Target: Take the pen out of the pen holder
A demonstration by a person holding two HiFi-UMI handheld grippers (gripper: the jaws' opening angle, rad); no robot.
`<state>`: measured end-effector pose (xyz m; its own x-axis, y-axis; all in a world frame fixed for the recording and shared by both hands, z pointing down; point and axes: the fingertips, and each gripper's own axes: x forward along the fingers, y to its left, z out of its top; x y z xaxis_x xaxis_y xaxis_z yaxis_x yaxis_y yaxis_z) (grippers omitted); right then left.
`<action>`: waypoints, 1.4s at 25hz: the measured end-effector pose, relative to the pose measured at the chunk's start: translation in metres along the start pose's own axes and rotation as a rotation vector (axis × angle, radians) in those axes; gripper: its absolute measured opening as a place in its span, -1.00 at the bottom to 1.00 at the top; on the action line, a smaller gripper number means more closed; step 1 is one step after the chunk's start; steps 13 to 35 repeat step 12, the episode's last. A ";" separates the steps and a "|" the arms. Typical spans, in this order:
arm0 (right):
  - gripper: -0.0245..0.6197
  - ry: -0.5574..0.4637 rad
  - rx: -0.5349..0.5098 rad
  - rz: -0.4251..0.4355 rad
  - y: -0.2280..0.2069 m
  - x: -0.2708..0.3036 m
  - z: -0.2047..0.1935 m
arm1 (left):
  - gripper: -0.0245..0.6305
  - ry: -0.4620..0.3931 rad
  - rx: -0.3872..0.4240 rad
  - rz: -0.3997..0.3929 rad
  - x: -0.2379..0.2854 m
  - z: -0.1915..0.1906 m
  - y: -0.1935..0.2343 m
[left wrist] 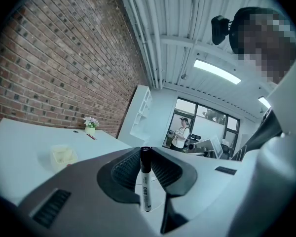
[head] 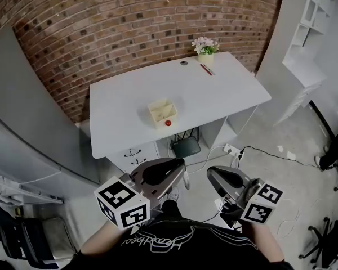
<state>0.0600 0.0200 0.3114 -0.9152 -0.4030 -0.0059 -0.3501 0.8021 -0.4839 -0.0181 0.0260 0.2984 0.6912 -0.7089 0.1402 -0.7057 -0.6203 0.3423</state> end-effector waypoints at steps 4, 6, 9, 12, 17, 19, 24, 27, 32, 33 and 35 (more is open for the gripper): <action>-0.91 0.000 -0.008 0.018 0.009 -0.004 -0.002 | -0.71 -0.001 0.015 0.004 -0.005 0.000 -0.008; -0.91 -0.002 -0.013 0.026 0.013 -0.005 -0.002 | -0.71 -0.001 0.021 0.004 -0.007 0.001 -0.012; -0.91 -0.005 -0.019 0.032 0.019 -0.008 0.001 | -0.71 -0.002 0.027 0.006 -0.009 0.004 -0.018; -0.91 -0.007 -0.026 0.038 0.025 -0.012 0.006 | -0.71 -0.006 0.036 0.010 -0.012 0.010 -0.025; -0.91 -0.007 -0.026 0.038 0.025 -0.012 0.006 | -0.71 -0.006 0.036 0.010 -0.012 0.010 -0.025; -0.91 -0.007 -0.026 0.038 0.025 -0.012 0.006 | -0.71 -0.006 0.036 0.010 -0.012 0.010 -0.025; -0.91 -0.007 -0.026 0.038 0.025 -0.012 0.006 | -0.71 -0.006 0.036 0.010 -0.012 0.010 -0.025; -0.91 -0.007 -0.026 0.038 0.025 -0.012 0.006 | -0.71 -0.006 0.036 0.010 -0.012 0.010 -0.025; -0.91 -0.007 -0.026 0.038 0.025 -0.012 0.006 | -0.71 -0.006 0.036 0.010 -0.012 0.010 -0.025; -0.91 -0.007 -0.026 0.038 0.025 -0.012 0.006 | -0.71 -0.006 0.036 0.010 -0.012 0.010 -0.025; -0.91 -0.007 -0.026 0.038 0.025 -0.012 0.006 | -0.71 -0.006 0.036 0.010 -0.012 0.010 -0.025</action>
